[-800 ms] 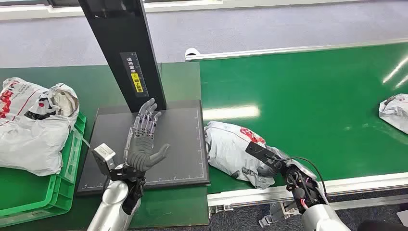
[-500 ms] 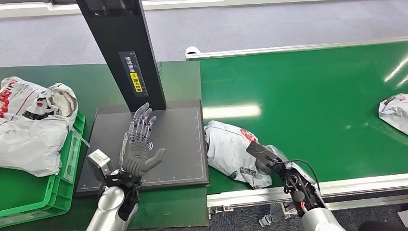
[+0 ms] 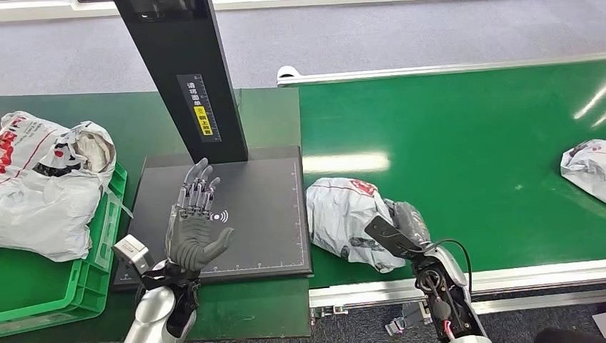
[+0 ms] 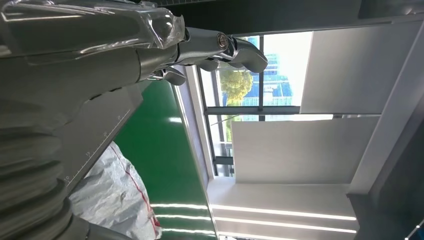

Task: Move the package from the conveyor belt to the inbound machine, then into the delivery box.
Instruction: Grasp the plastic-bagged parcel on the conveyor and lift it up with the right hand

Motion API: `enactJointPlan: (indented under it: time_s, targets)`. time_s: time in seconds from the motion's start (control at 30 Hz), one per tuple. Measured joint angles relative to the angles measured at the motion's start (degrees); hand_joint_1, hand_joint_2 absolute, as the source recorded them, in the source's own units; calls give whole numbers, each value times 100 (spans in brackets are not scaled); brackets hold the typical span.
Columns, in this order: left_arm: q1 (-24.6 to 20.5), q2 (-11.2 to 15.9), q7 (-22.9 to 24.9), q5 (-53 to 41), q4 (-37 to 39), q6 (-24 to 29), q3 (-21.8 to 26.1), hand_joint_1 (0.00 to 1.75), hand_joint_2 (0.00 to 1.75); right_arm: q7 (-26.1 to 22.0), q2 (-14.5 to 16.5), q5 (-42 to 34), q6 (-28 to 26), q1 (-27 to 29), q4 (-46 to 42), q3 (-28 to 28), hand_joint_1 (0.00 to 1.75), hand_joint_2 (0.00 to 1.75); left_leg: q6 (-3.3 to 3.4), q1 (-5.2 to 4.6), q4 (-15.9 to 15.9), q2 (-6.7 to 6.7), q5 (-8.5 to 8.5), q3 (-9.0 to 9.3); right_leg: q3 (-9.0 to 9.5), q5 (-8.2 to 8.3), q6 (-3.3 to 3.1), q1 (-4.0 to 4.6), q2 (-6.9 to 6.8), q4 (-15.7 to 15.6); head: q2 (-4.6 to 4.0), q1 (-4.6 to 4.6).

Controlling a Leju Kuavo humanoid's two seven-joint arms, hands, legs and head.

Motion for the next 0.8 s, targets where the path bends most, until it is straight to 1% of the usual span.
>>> enactJointPlan:
  time_s: [0.13, 0.27, 0.4, 0.5, 0.57, 0.6, 0.7, 0.73, 0.8]
  targets:
    - [-1, -1, -34, 6, 0, -17, 5, 0, 175, -172, 34, -292, -440, 338, -656, -20, 175, 175, 0, 0, 0, -3, 0, -5, -6, 0, 0, 0, -3, 0, 0, -1]
    - [-13, -6, -71, 59, 0, -10, 9, 0, 175, -609, 122, -1062, -806, 775, -1587, -225, 175, 175, 0, 0, 0, -14, 1, -19, -17, -1, 0, 0, -12, 0, 0, 0]
    - [-84, -31, -113, 194, 0, 90, 19, 0, 175, -1011, 238, -2044, -631, 1172, -2648, -463, 175, 175, 0, 0, 0, -13, 3, -29, -25, -1, 0, 0, -14, 0, 0, 0]
    - [-150, -70, -176, 310, 0, 241, 49, 0, 175, -1168, 301, -2160, -649, 1379, -3286, -540, 175, 175, 0, 0, 1, -12, 3, -29, -26, -1, 0, -1, -14, 0, 0, 0]
    - [-171, -102, -278, 457, -14, 433, 82, 0, 175, -1247, 331, -1980, -889, 1529, -3735, -524, 175, 175, 0, 0, 0, -12, 3, -30, -27, -1, 0, 0, -14, 0, 0, 1]
    - [-175, -118, -337, 559, -39, 539, 102, 0, 175, -1268, 340, -1752, -1099, 1598, -3968, -482, 175, 175, 0, 0, 0, -11, 3, -31, -27, -1, 0, 0, -14, 0, 0, 0]
    - [-179, -174, -463, 943, -191, 825, 170, 0, 175, -1239, 337, -580, -1794, 1710, -4531, -191, 175, 175, 0, 1, -1, -2, 3, -31, -28, -1, 0, 1, -9, 1, 0, -1]
    - [-177, -189, -480, 1057, -257, 914, 190, 0, 175, -1182, 327, -168, -1950, 1715, -4642, -49, 175, 175, -1, 2, -1, 0, 3, -31, -28, -1, 0, 2, -8, 1, 0, -1]
    - [-161, -208, -498, 1209, -417, 1088, 221, 0, 175, -1021, 291, 425, -2121, 1674, -4761, 257, 175, 175, -2, 2, -1, -1, 6, -33, -28, -1, 0, 2, -9, 1, 0, -1]
